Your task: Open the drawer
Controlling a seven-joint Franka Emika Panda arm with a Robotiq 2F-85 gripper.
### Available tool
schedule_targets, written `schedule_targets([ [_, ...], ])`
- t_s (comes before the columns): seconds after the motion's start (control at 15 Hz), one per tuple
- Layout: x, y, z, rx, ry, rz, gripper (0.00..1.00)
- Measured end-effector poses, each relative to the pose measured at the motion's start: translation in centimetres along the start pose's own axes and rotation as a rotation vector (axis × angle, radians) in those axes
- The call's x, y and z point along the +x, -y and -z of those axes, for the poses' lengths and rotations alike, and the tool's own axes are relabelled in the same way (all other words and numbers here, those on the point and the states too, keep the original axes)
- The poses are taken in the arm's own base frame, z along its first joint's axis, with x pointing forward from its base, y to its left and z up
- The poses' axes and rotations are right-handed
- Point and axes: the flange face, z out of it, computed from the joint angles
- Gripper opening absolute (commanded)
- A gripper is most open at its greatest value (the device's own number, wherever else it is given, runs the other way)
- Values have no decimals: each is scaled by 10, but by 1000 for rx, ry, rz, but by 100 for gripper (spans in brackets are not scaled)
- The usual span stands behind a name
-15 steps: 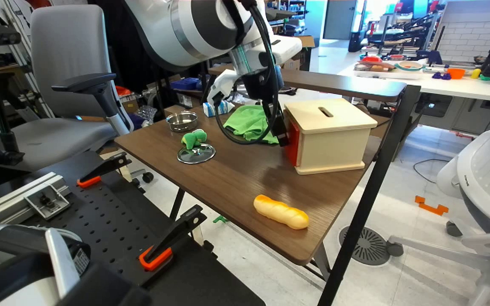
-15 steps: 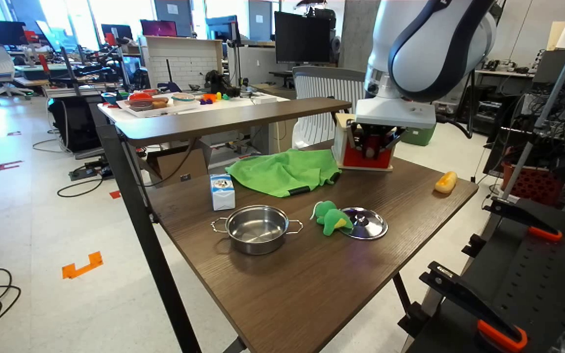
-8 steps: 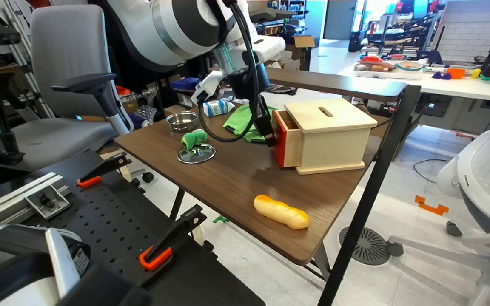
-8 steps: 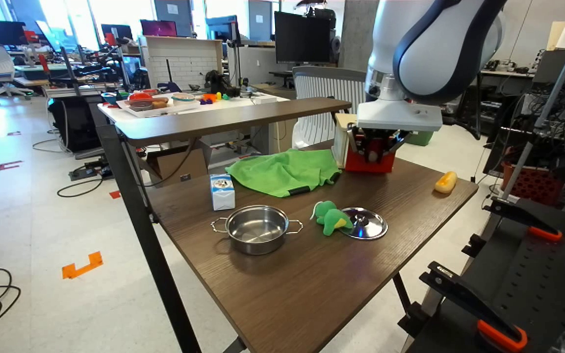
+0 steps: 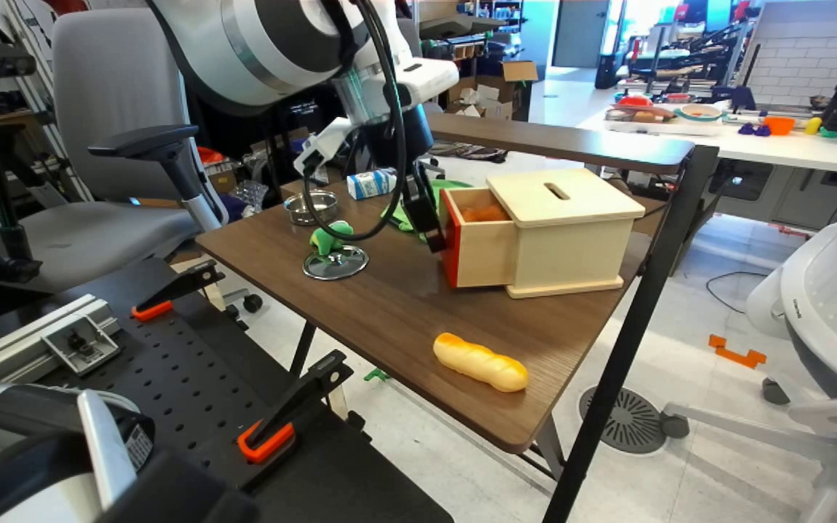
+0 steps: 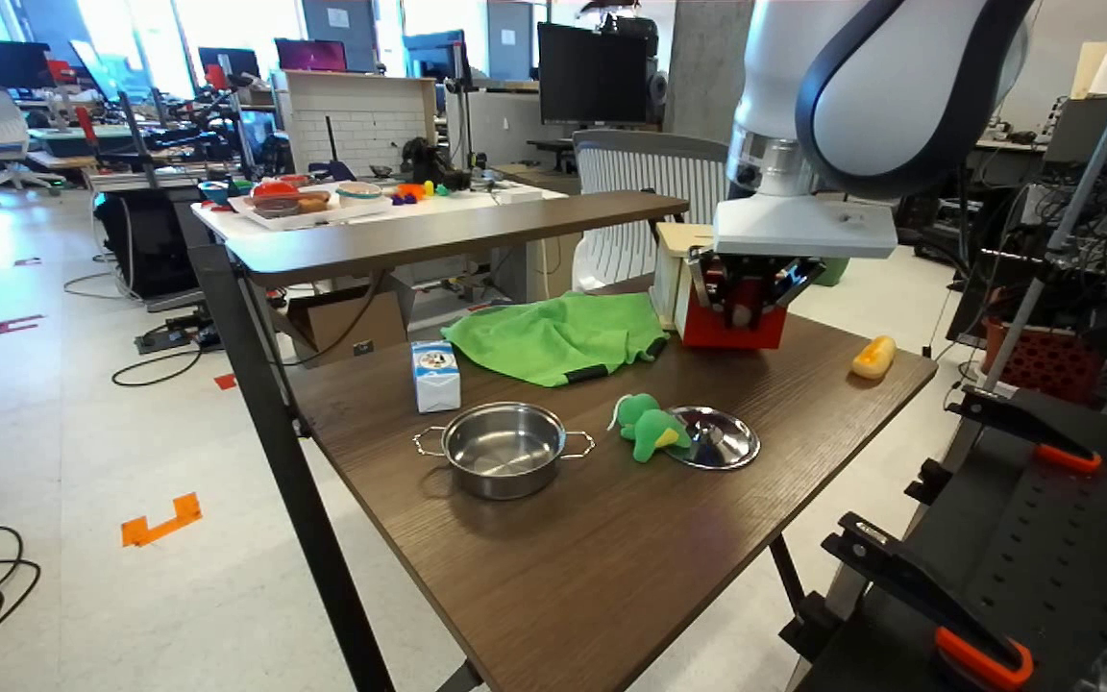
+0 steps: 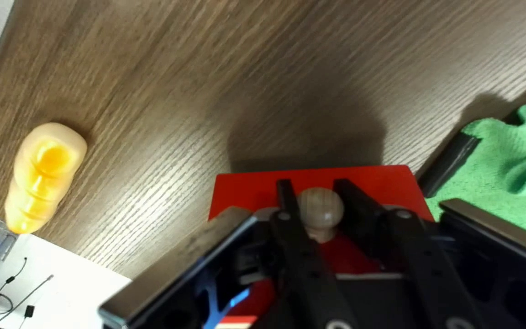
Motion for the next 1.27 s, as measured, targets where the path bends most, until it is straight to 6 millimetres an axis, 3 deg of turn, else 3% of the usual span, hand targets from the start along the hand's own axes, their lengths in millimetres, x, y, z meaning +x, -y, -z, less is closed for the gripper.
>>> schedule_targets([
  [0.33, -6, -15, 4, -10, 18, -14, 91],
  [0.47, -7, -22, 6, -14, 23, -22, 100],
  [0.8, 0, -35, 12, -23, 21, -36, 100],
  [1.13, 37, -55, 49, 1, 7, -33, 100],
  [1.27, 40, -59, 57, 8, 11, -33, 100],
])
